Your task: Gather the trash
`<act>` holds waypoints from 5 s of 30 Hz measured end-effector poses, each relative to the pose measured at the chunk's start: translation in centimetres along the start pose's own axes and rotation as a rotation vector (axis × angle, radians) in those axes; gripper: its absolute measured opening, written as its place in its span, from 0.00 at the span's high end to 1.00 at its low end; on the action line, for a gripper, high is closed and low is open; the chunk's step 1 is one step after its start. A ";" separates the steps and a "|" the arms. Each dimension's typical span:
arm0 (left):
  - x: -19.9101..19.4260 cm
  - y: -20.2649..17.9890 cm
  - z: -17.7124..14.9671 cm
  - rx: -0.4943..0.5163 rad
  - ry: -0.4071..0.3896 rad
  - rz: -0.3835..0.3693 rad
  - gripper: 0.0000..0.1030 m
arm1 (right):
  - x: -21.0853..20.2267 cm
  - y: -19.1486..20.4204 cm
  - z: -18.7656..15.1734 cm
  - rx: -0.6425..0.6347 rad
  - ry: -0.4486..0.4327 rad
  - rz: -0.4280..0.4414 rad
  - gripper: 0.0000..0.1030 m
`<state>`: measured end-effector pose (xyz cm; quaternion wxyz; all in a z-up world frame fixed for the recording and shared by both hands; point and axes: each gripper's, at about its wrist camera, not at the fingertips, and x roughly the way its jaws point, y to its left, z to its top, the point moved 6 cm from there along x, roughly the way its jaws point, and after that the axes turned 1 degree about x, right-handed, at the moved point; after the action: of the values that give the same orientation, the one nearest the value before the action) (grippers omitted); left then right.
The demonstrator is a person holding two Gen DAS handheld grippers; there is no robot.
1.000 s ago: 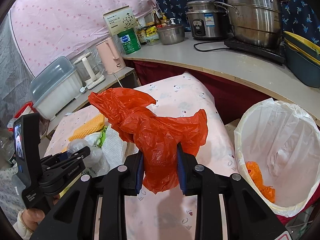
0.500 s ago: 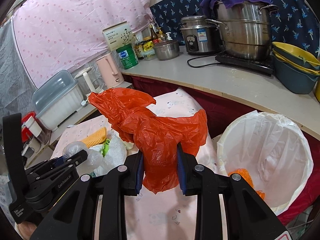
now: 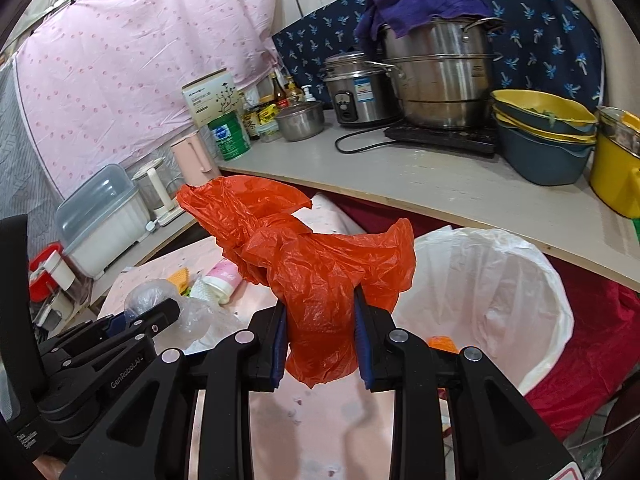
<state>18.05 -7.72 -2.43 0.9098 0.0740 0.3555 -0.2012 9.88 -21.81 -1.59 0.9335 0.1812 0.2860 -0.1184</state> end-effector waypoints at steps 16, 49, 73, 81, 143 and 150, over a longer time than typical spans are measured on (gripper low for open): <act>0.8 -9.7 0.5 0.109 0.013 -0.134 0.77 | -2.8 -9.6 0.4 0.116 -0.042 -0.128 0.74; 4.9 -16.4 1.7 0.121 0.030 -0.265 0.37 | -2.1 -17.2 -0.3 0.214 -0.015 -0.237 0.74; 3.7 -9.6 0.6 0.053 0.020 -0.159 0.32 | -0.1 -12.0 1.2 0.145 -0.015 -0.188 0.51; 2.1 -6.8 -0.1 0.024 0.007 -0.123 0.31 | -0.9 -8.7 1.3 0.102 -0.023 -0.147 0.49; 1.3 22.3 -10.3 0.080 0.071 0.171 0.39 | 13.6 17.2 -8.0 -0.250 0.288 0.063 0.48; 2.4 22.4 -10.4 -0.047 0.124 0.135 0.81 | 17.1 16.7 -8.9 -0.246 0.340 0.046 0.48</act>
<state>22.61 14.74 -11.89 0.8990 0.0888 0.4098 -0.1260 24.79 -5.08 -13.82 0.8892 0.0896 0.4476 -0.0291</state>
